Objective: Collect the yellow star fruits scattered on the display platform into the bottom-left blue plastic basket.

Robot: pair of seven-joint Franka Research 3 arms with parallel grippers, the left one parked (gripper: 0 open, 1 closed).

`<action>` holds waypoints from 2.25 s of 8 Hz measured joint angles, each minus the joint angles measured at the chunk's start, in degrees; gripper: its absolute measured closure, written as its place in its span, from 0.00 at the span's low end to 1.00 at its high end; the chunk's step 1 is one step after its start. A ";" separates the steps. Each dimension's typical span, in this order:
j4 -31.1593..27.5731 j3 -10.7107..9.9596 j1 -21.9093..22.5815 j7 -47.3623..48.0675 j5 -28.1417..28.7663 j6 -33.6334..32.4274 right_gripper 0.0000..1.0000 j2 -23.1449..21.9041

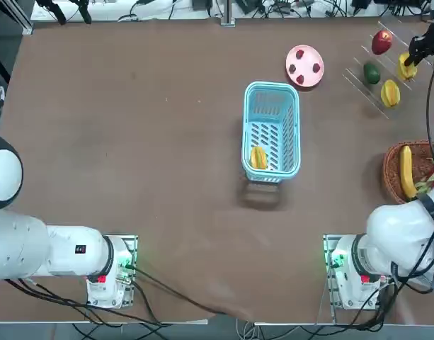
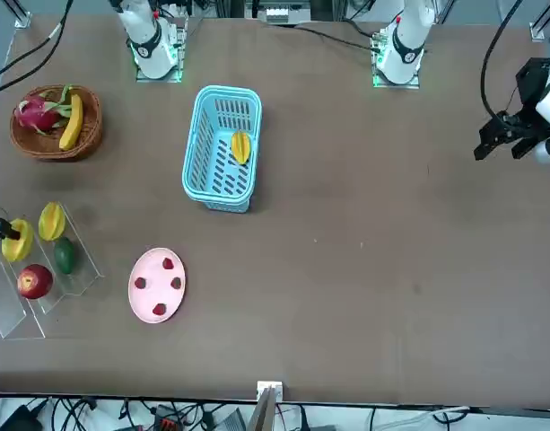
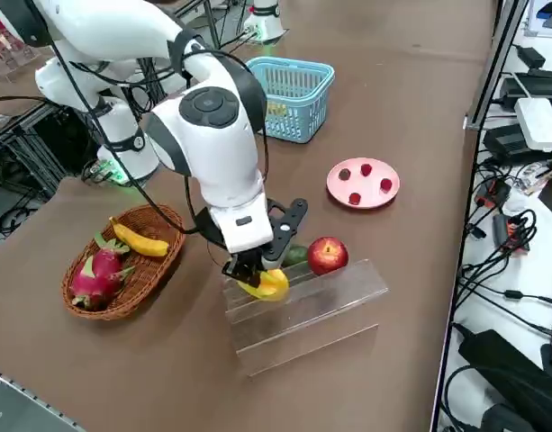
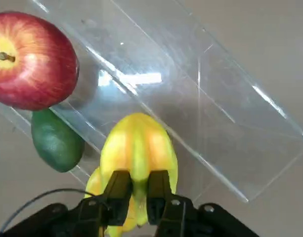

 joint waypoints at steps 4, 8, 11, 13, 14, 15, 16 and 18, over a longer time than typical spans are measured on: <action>6.15 0.37 2.93 1.69 -0.08 -17.58 0.79 -3.34; 2.86 1.47 17.41 25.10 1.59 -30.13 0.79 -11.23; -1.30 1.90 35.03 49.36 6.82 -36.22 0.79 -17.78; -6.82 2.02 45.62 61.89 9.83 -32.72 0.79 -20.39; -11.28 2.02 49.88 66.75 11.50 -27.24 0.79 -21.42; -16.34 1.99 52.87 69.54 12.84 -21.53 0.79 -22.77; -20.94 1.96 54.87 70.63 13.45 -17.41 0.79 -24.27; -26.71 1.89 56.70 70.78 13.71 -14.16 0.73 -26.59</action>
